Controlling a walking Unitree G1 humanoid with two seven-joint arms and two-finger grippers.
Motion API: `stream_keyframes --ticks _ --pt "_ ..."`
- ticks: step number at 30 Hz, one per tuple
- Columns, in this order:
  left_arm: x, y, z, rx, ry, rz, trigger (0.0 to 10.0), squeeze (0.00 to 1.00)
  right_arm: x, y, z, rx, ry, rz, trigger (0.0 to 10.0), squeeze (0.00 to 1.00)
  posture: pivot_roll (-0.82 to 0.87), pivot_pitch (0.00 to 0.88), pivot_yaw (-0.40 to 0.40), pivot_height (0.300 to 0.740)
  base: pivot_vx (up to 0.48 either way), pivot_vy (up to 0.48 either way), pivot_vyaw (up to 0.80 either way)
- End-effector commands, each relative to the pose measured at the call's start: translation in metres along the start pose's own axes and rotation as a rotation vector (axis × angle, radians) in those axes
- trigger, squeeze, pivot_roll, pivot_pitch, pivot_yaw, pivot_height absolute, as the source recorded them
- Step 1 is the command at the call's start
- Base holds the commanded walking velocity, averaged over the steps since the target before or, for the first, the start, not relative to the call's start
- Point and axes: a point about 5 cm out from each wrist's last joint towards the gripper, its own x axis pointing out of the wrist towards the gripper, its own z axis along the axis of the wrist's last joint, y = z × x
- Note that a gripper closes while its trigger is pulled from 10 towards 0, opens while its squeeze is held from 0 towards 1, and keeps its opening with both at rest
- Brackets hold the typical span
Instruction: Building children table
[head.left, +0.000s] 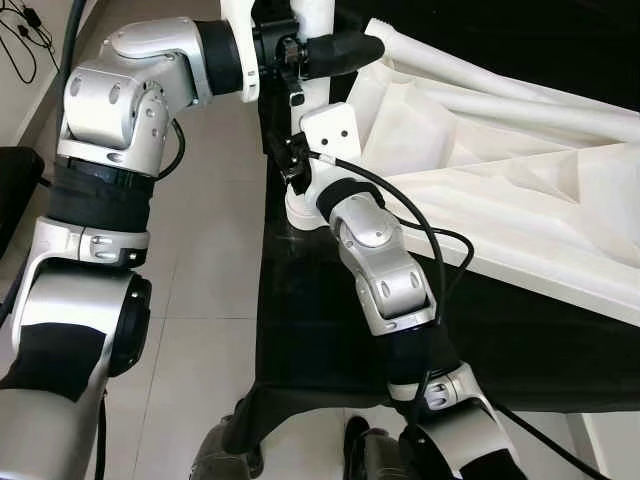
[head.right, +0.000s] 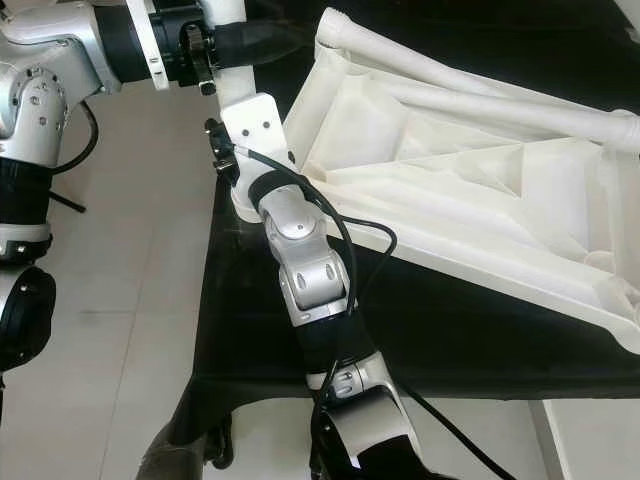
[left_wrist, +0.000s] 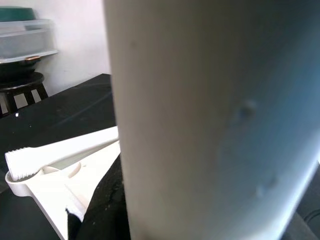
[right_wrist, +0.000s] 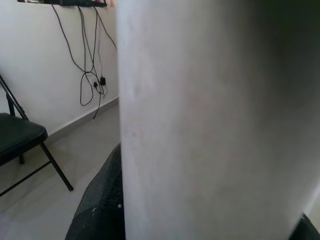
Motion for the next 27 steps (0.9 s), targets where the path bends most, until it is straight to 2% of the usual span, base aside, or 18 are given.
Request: stream_keyframes --ticks 1,2,5,6,8,9,10,11,14,15,16,18,19,20,21,22,23,27 --pt "0.018 -0.012 0.006 0.024 -0.014 -0.079 0.0 0.0 0.006 0.009 -0.021 -0.161 0.152 0.129 10.0 0.0 -0.07 0.285 -0.045 0.74 0.0 0.0 0.0" --pt "0.018 -0.012 0.006 0.025 -0.015 -0.08 0.0 0.0 0.011 0.003 -0.015 -0.164 0.134 0.181 10.0 0.76 -0.07 0.285 -0.045 0.74 0.0 0.0 0.0" --pt "0.018 -0.012 0.006 0.025 -0.016 -0.081 0.0 0.0 0.016 -0.004 -0.008 -0.166 0.116 0.234 10.0 0.76 -0.07 0.286 -0.044 0.74 0.0 0.0 0.0" --pt "0.018 -0.013 0.006 0.025 -0.016 -0.084 0.0 0.0 0.02 -0.009 -0.003 -0.17 0.098 0.314 10.0 1.0 -0.07 0.284 -0.042 0.74 0.0 0.0 0.0" --pt "0.019 -0.013 0.006 0.026 -0.015 -0.091 0.0 0.0 0.025 -0.02 0.009 -0.224 0.03 0.519 10.0 1.0 -0.07 0.283 -0.043 0.74 0.0 0.0 0.0" --pt "0.019 -0.013 0.006 0.026 -0.015 -0.092 0.0 0.0 0.025 -0.023 0.013 -0.241 0.009 0.573 10.0 1.0 -0.07 0.283 -0.043 0.74 0.0 0.0 0.0" --pt "0.019 -0.013 0.006 0.026 -0.015 -0.092 0.0 0.0 0.025 -0.023 0.013 -0.241 0.009 0.573 10.0 1.0 -0.07 0.283 -0.043 0.74 0.0 0.0 0.0" --pt "0.019 -0.013 0.007 0.027 -0.018 -0.094 0.0 0.0 0.026 -0.027 0.017 -0.242 -0.01 0.634 10.0 1.0 -0.07 0.282 -0.044 0.74 0.0 0.0 0.0" --pt "0.019 -0.013 0.008 0.029 -0.023 -0.096 0.0 0.0 0.026 -0.031 0.02 -0.213 -0.019 0.717 10.0 1.0 -0.06 0.283 -0.044 0.74 0.0 0.0 0.0" --pt "0.02 -0.013 0.009 0.03 -0.025 -0.098 0.0 0.0 0.027 -0.032 0.021 -0.162 -0.028 0.772 10.0 0.0 -0.06 0.283 -0.044 0.74 0.0 0.0 0.0" --pt "0.02 -0.013 0.009 0.03 -0.025 -0.098 0.0 0.0 0.027 -0.032 0.021 -0.162 -0.028 0.772 10.0 0.0 -0.06 0.283 -0.044 0.74 0.0 0.0 0.0" --pt "0.02 -0.014 0.01 0.029 -0.029 -0.101 0.0 0.0 0.028 -0.031 0.022 -0.057 -0.028 0.858 10.0 0.0 -0.06 0.285 -0.039 0.74 0.0 0.0 0.0" --pt "0.02 -0.014 0.01 0.029 -0.03 -0.101 0.0 0.0 0.028 -0.03 0.023 -0.036 -0.029 0.879 4.9 0.0 -0.06 0.285 -0.039 0.74 0.0 0.0 0.0" --pt "0.02 -0.014 0.01 0.029 -0.03 -0.104 0.0 0.0 0.027 -0.028 0.023 -0.023 -0.032 0.914 4.9 0.0 -0.06 0.288 -0.035 0.74 0.0 0.0 0.0" --pt "0.02 -0.015 0.009 0.029 -0.03 -0.106 0.0 0.0 0.027 -0.026 0.023 0.002 -0.046 0.946 2.5 0.0 -0.05 0.288 -0.034 0.74 0.0 0.0 0.0" --pt "0.02 -0.015 0.009 0.029 -0.03 -0.106 0.0 0.0 0.027 -0.026 0.023 0.002 -0.046 0.946 2.5 0.0 -0.05 0.288 -0.034 0.74 0.0 0.0 0.0" --pt "0.021 -0.015 0.009 0.029 -0.03 -0.109 0.0 0.0 0.027 -0.025 0.025 0.027 -0.061 0.971 0.0 0.0 -0.05 0.29 -0.032 0.74 0.0 0.0 0.0" --pt "0.021 -0.016 0.009 0.03 -0.029 -0.117 0.0 0.0 0.027 -0.023 0.025 0.039 -0.089 1.032 0.0 0.0 -0.05 0.293 -0.029 0.74 0.0 0.0 0.0"
